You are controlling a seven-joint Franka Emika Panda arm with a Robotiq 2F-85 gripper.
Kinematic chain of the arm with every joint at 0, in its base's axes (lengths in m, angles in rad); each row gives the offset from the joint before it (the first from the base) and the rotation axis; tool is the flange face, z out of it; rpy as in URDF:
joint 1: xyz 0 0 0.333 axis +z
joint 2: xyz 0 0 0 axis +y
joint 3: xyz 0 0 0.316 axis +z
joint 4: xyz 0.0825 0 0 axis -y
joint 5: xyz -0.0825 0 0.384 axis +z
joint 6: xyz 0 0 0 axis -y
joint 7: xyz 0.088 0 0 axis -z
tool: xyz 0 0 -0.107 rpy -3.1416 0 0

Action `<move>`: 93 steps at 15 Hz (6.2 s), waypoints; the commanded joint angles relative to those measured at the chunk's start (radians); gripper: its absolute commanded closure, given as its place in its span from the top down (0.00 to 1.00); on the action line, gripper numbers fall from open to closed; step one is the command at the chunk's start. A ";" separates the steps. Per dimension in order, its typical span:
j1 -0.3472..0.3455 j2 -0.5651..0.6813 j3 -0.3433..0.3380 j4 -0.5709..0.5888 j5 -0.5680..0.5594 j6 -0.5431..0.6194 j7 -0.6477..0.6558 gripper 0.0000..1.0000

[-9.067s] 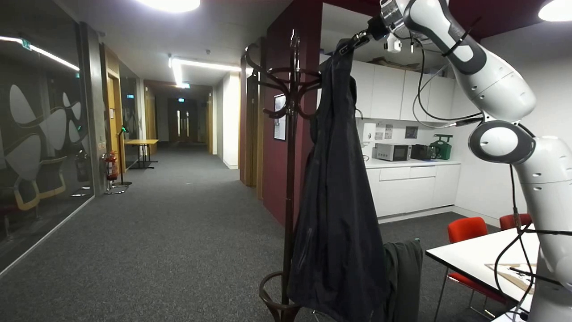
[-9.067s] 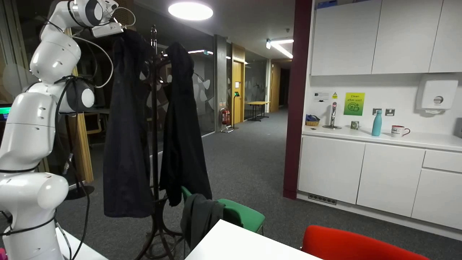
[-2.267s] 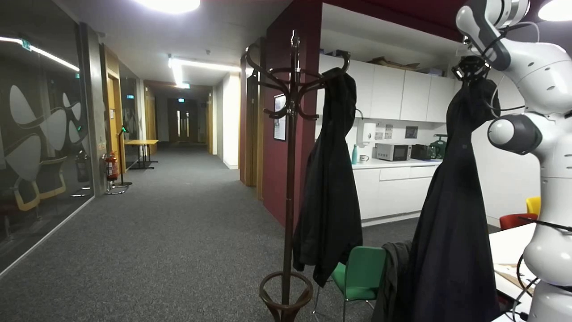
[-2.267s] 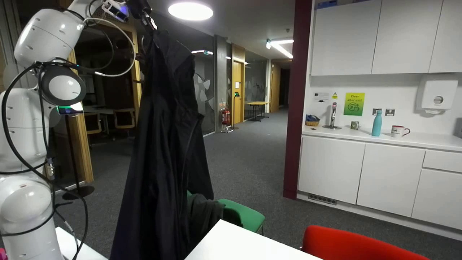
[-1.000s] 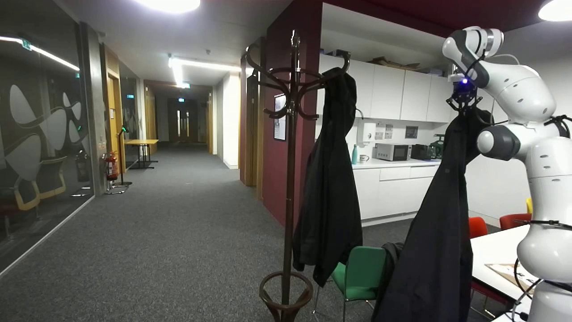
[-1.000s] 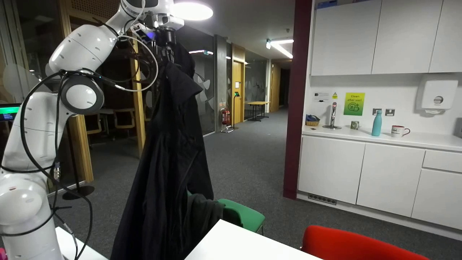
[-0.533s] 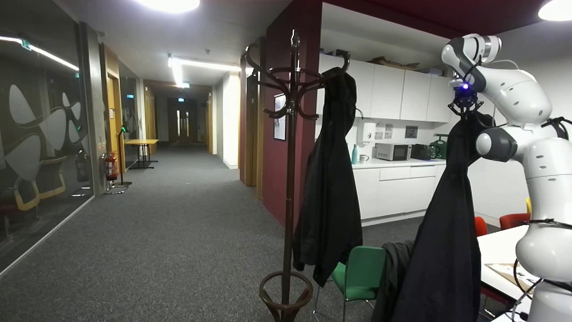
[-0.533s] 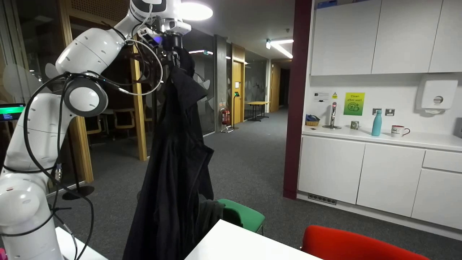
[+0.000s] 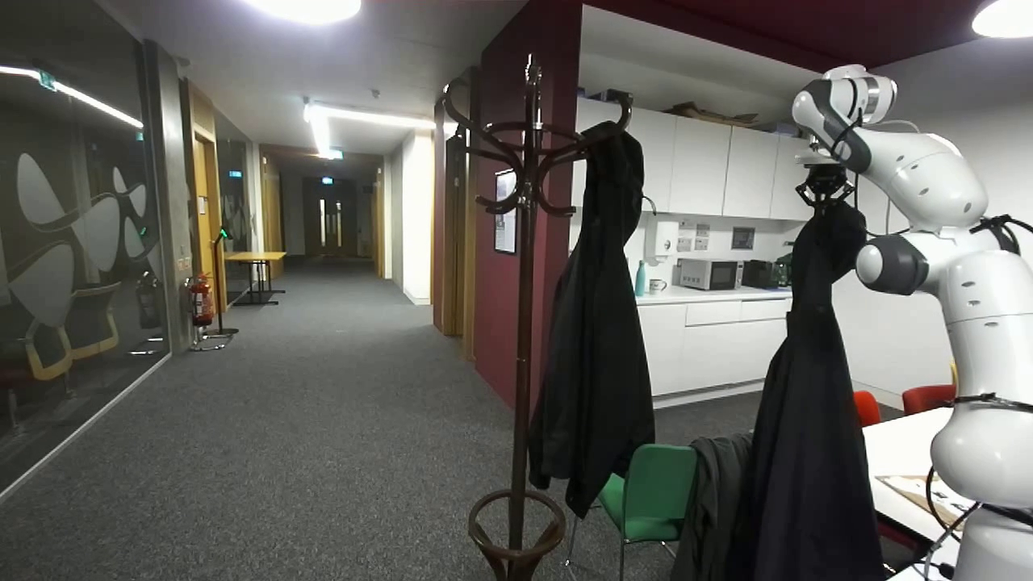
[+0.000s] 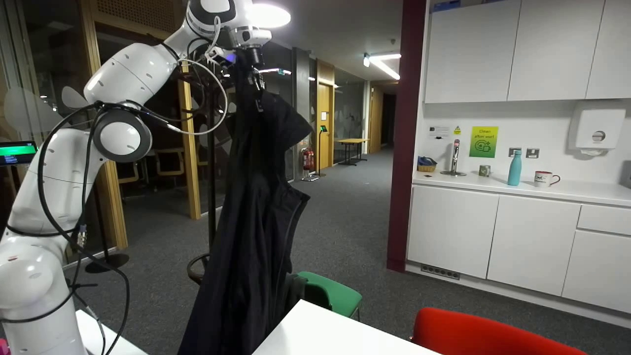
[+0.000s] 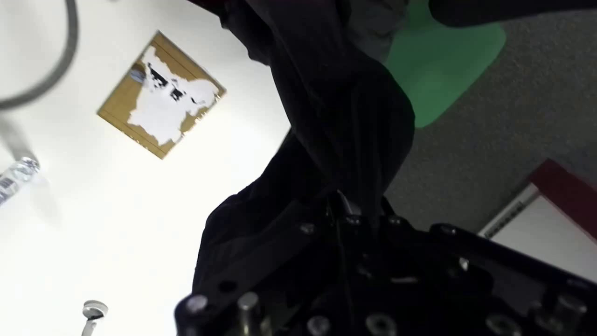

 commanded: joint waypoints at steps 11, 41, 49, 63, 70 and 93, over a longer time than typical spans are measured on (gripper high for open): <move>0.022 0.132 0.017 -0.003 0.012 0.504 0.135 0.01; 0.039 0.317 0.088 0.022 0.086 0.886 0.127 0.01; 0.081 0.379 0.068 -0.003 0.045 0.847 0.122 0.01; 0.079 0.440 0.059 0.008 0.040 0.773 0.117 0.35; 0.078 0.419 0.057 -0.022 0.041 0.779 0.121 0.88; 0.131 0.184 0.052 0.010 0.023 0.733 0.128 1.00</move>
